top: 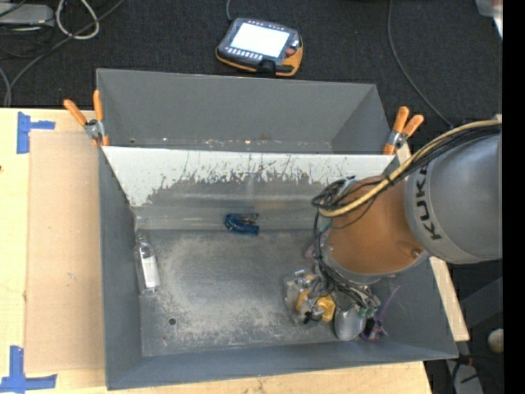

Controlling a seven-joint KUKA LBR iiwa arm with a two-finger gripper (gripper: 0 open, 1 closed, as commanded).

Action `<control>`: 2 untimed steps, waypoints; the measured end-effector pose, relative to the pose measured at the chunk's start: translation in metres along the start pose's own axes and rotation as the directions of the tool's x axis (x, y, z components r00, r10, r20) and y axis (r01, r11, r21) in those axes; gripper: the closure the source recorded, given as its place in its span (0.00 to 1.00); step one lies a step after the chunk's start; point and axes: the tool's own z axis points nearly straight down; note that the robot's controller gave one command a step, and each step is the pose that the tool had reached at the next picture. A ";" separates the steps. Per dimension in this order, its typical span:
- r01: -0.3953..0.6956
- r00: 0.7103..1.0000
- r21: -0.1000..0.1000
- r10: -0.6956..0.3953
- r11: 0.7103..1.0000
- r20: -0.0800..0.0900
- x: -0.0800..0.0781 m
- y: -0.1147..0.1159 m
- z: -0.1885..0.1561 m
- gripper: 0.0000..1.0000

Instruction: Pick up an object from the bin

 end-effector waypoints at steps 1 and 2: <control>-0.001 1.000 0.000 0.001 1.000 0.000 0.000 0.000 0.000 1.00; -0.016 1.000 -0.001 0.016 1.000 0.000 0.005 -0.005 -0.020 1.00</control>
Offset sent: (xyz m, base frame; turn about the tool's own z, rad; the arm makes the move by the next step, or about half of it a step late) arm -0.0033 -0.0064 0.0201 0.0140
